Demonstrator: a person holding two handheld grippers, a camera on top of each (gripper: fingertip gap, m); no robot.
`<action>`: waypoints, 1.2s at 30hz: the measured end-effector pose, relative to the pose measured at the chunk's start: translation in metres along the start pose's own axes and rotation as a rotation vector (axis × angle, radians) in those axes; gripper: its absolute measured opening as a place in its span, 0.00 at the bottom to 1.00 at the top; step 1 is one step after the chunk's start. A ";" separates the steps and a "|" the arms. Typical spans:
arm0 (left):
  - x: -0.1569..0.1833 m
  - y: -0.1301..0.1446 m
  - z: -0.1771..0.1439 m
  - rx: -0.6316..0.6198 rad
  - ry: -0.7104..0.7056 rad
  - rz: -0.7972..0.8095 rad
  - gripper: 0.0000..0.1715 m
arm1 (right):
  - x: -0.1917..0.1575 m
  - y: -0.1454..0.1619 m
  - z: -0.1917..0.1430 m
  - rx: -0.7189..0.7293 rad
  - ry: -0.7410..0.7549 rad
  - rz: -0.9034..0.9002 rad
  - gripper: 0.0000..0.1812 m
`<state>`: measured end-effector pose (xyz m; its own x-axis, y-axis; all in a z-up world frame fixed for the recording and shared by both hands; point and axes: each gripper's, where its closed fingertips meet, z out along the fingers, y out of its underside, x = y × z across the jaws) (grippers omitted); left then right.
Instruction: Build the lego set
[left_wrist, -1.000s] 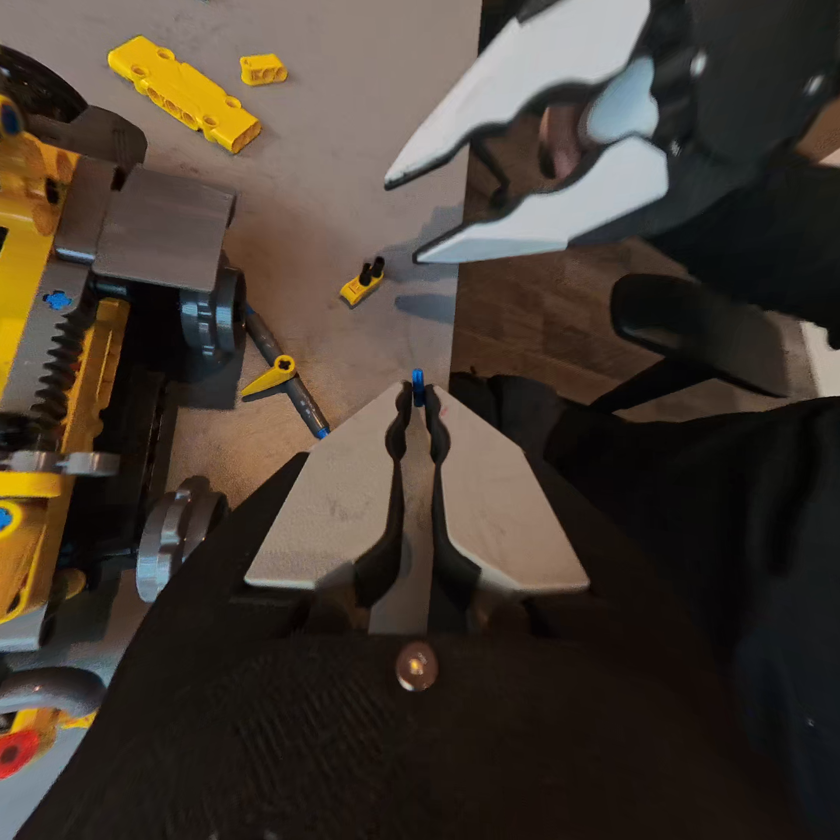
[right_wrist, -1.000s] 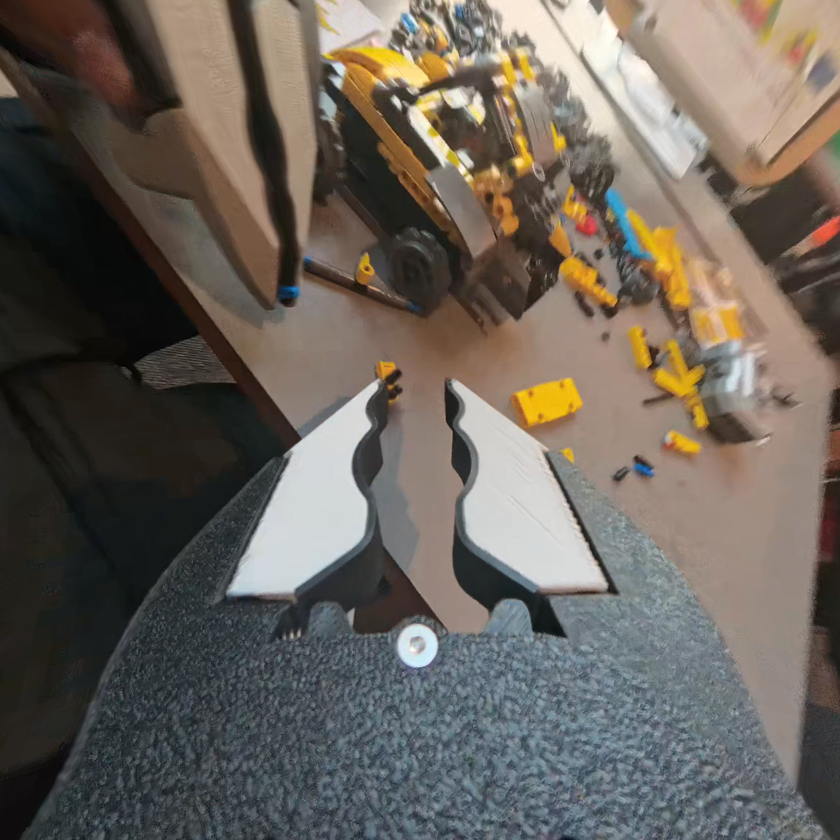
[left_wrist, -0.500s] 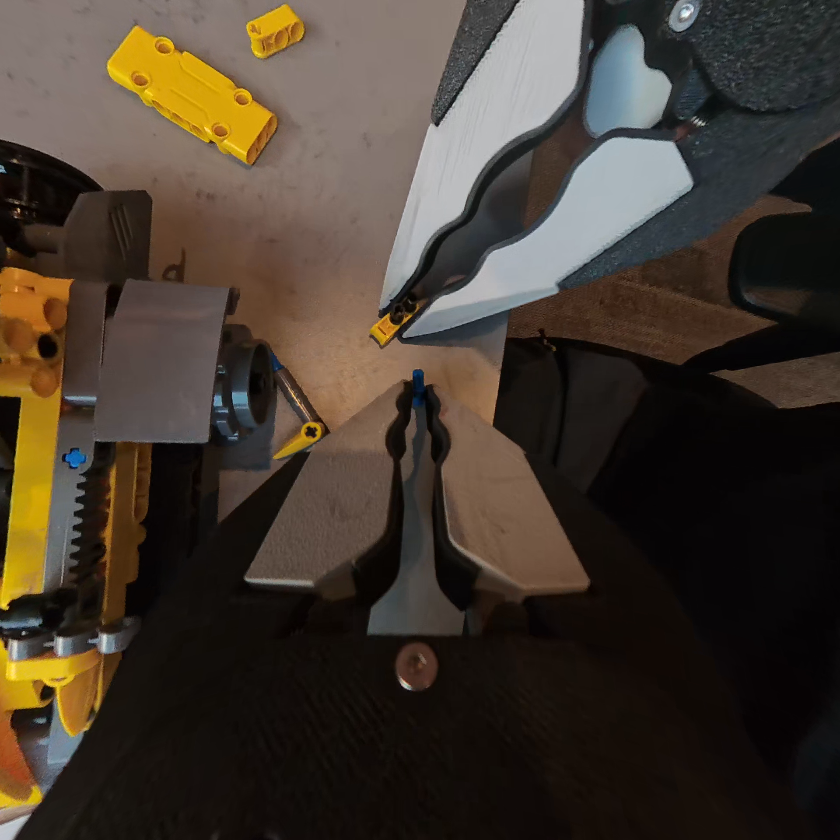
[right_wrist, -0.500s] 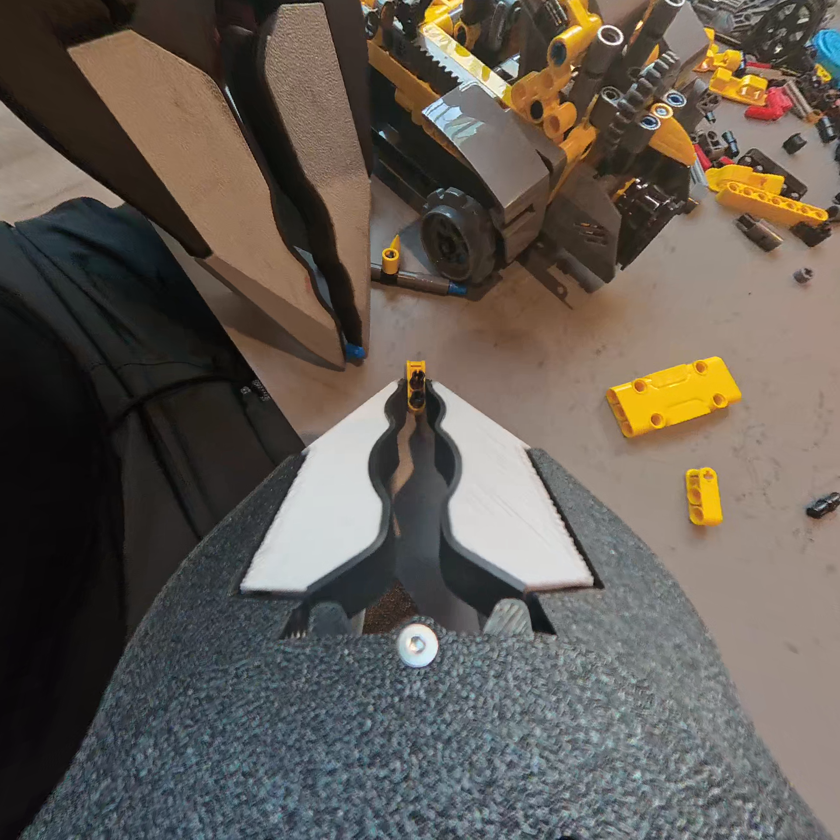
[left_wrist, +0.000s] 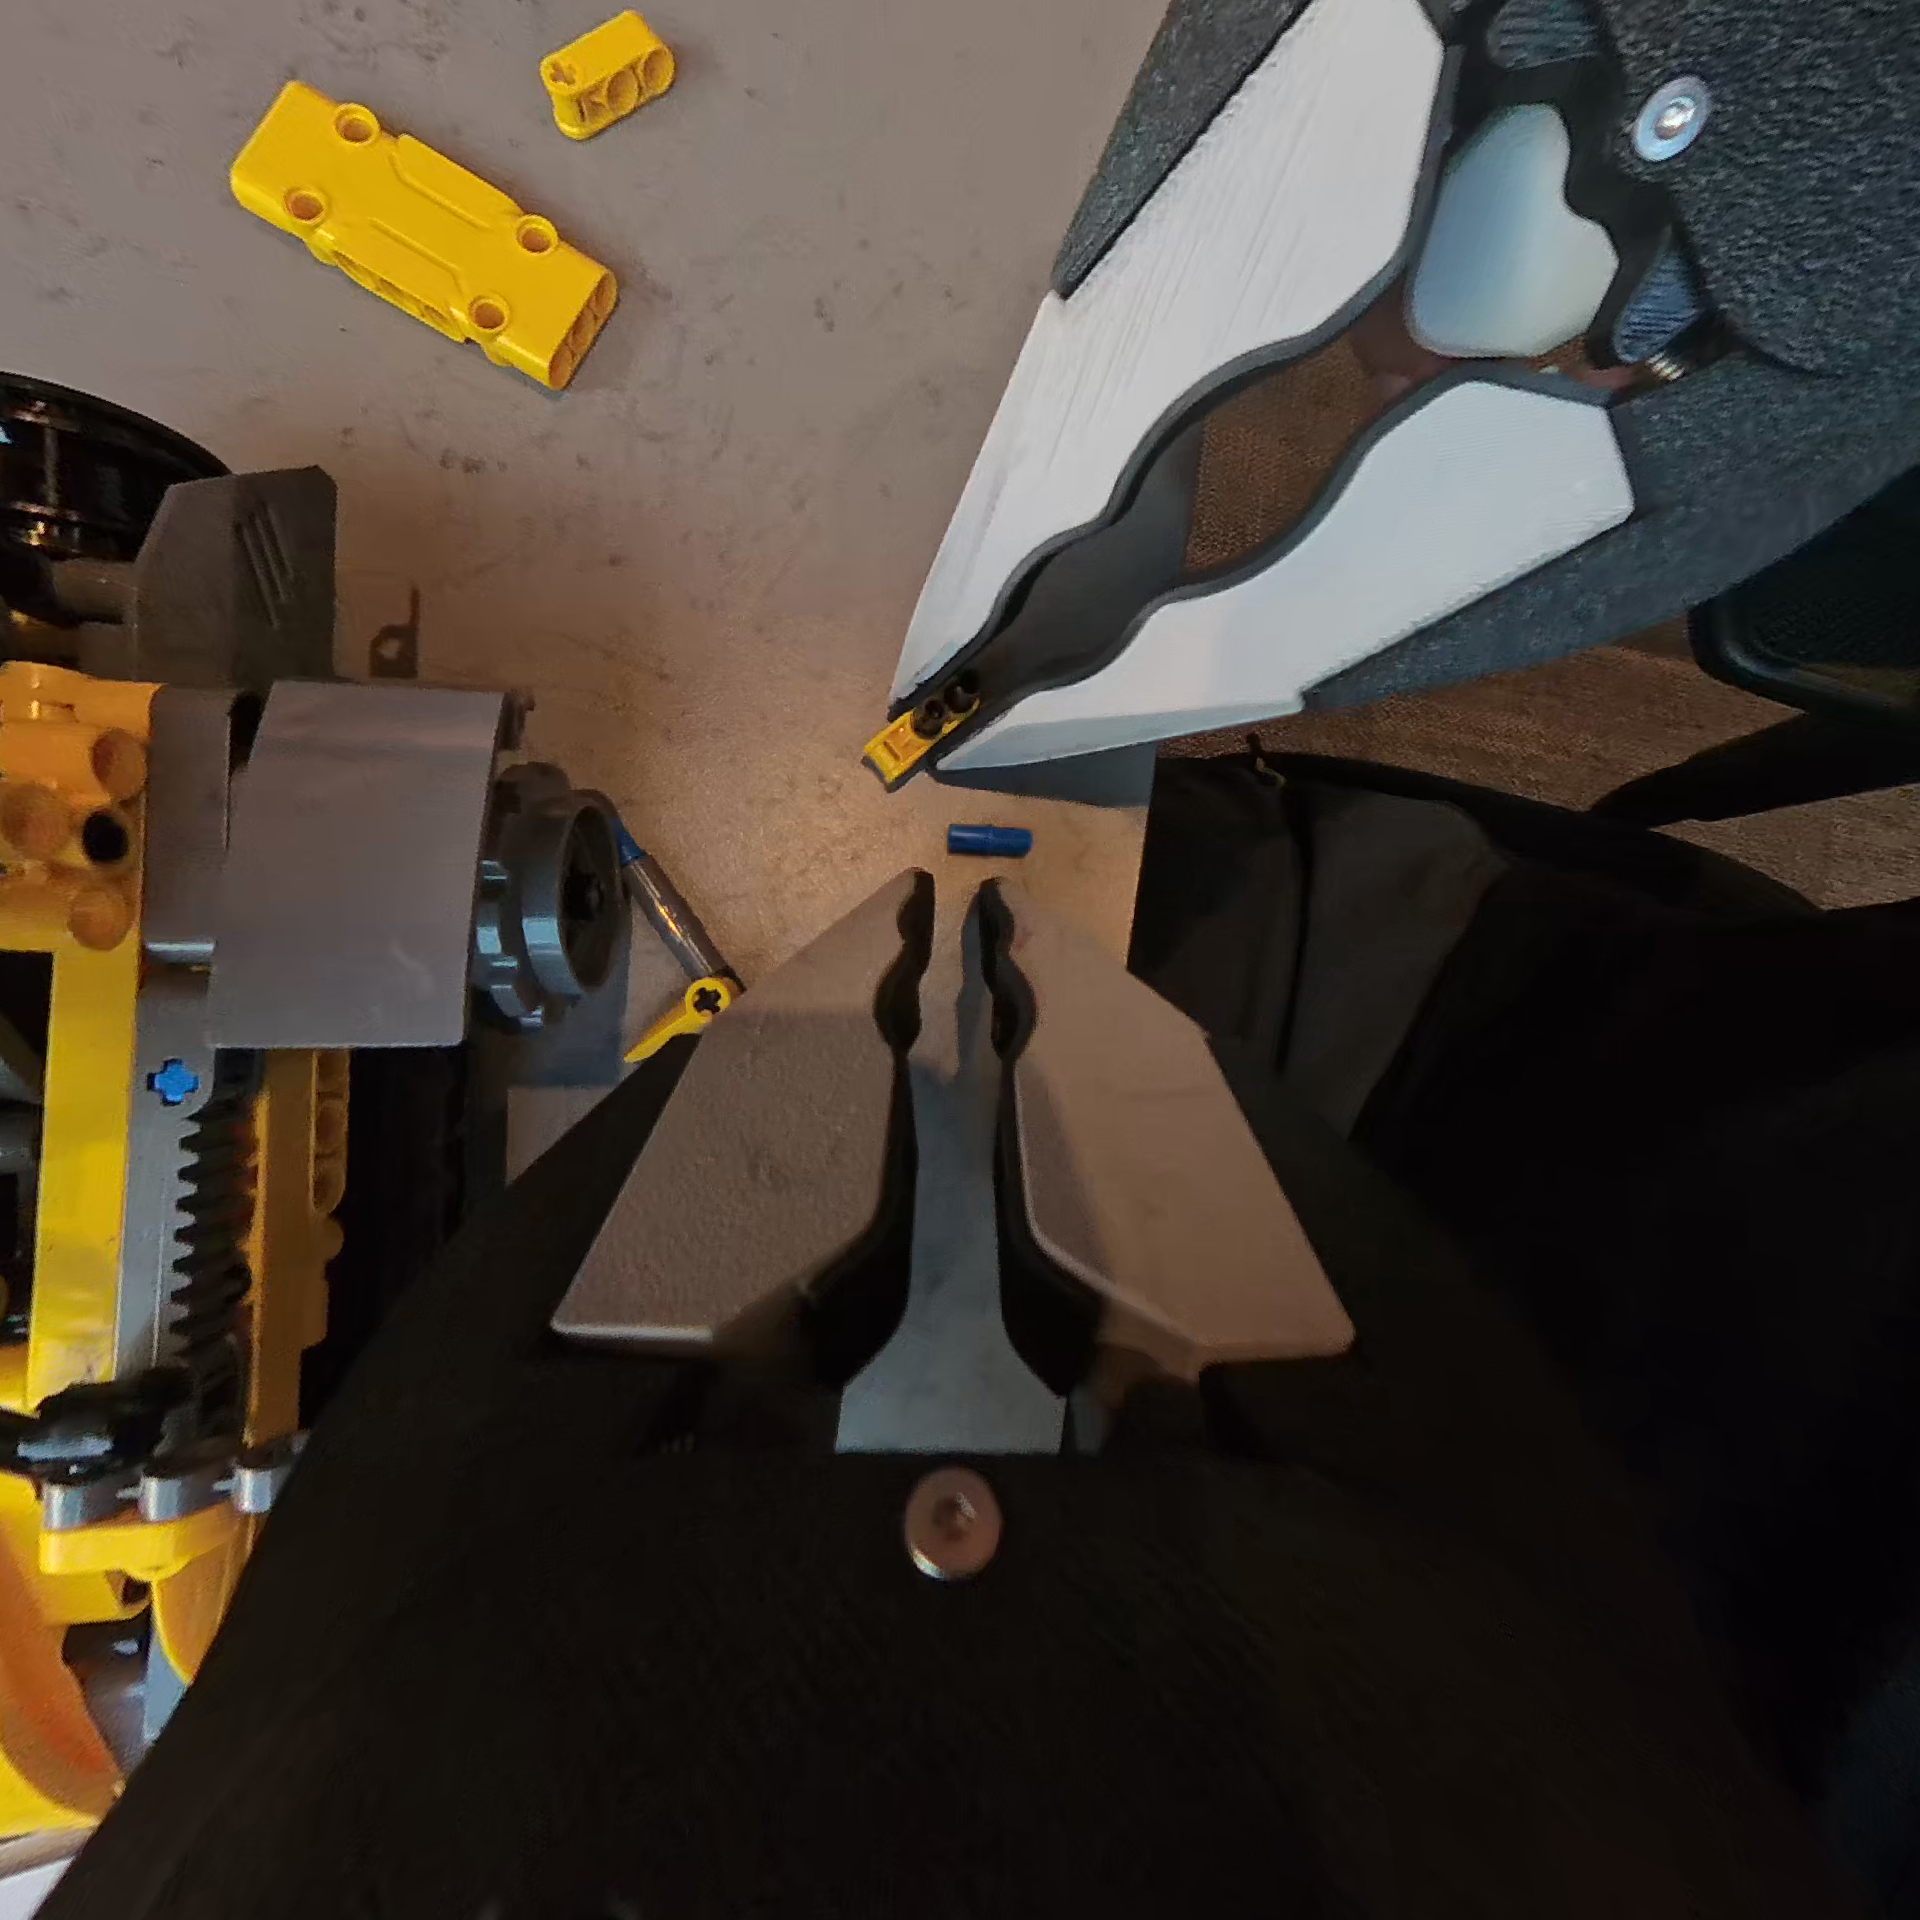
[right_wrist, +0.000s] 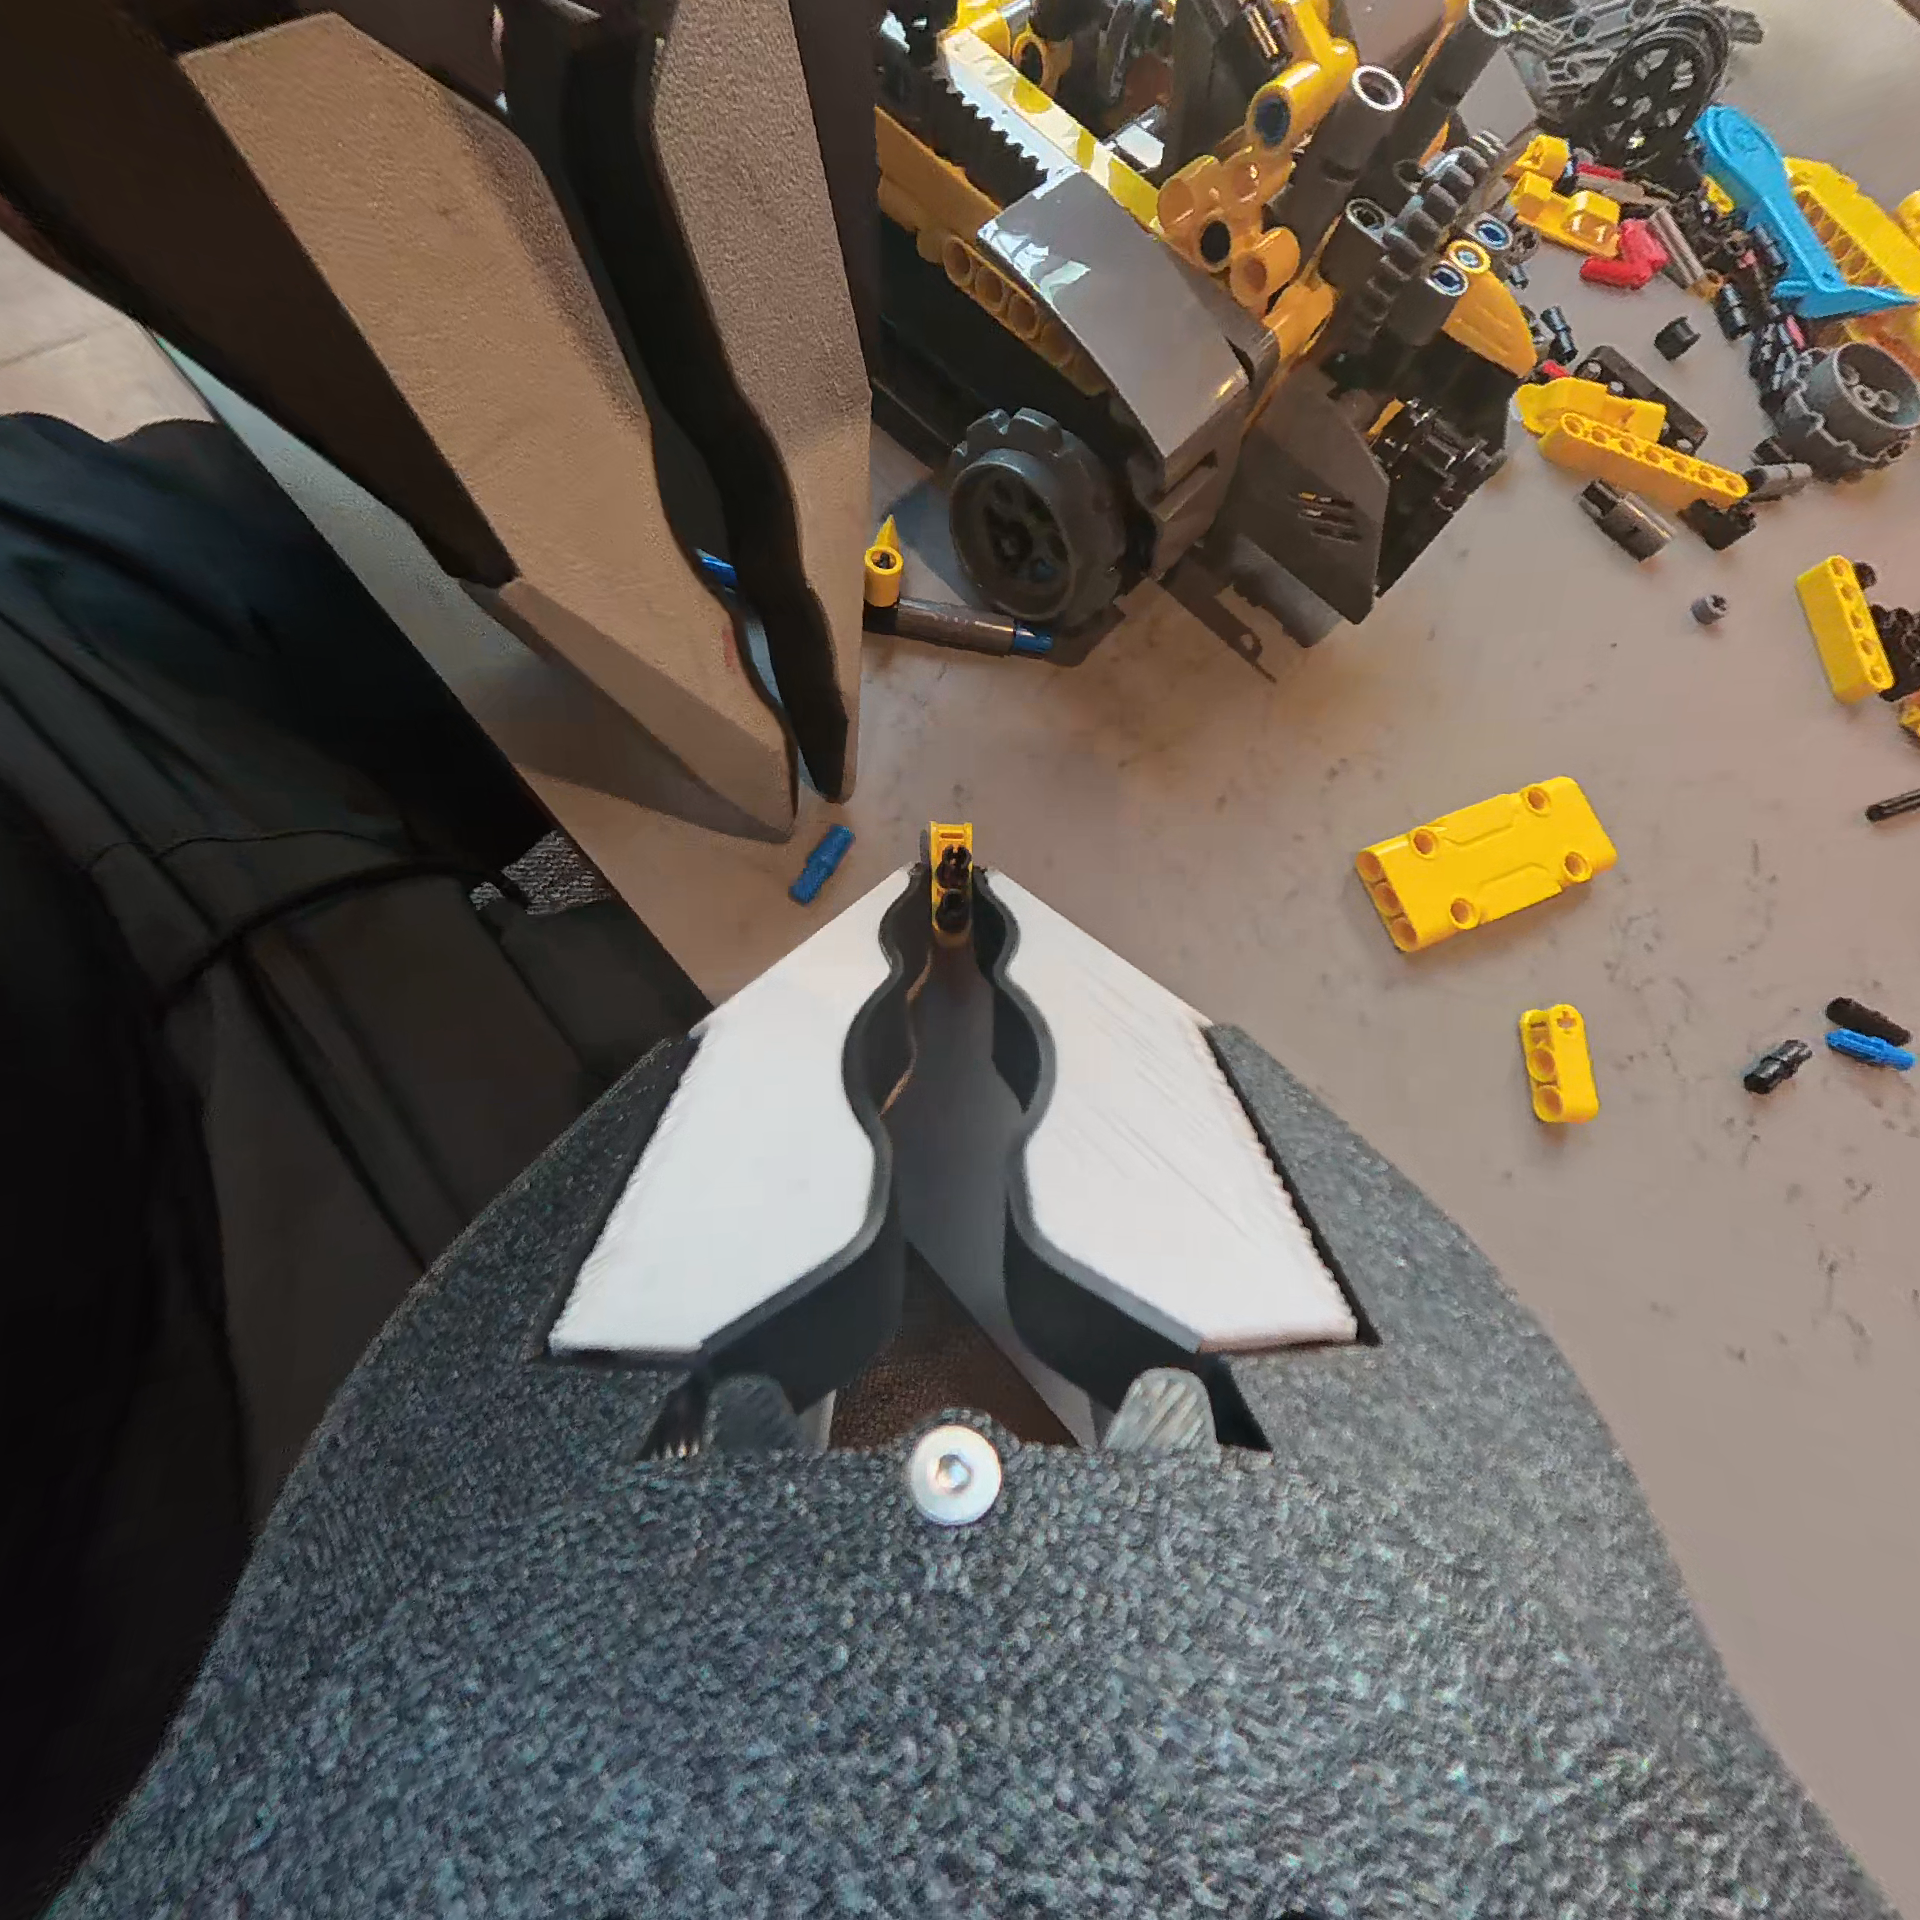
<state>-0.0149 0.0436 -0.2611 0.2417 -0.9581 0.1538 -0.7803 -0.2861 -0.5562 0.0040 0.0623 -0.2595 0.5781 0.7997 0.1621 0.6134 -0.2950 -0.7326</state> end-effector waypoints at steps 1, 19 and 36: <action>0.000 0.000 0.000 0.003 0.001 0.001 0.04 | 0.001 0.001 -0.001 -0.007 -0.001 0.003 0.04; 0.018 -0.017 0.007 0.083 0.014 0.049 0.16 | 0.005 0.018 -0.017 -0.011 0.018 0.115 0.04; 0.013 -0.016 0.012 0.085 -0.095 0.113 0.12 | 0.003 0.018 -0.017 0.000 -0.017 0.227 0.04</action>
<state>0.0080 0.0357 -0.2603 0.2119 -0.9772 0.0114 -0.7550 -0.1710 -0.6331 0.0255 0.0506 -0.2608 0.6921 0.7216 -0.0182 0.4685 -0.4682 -0.7492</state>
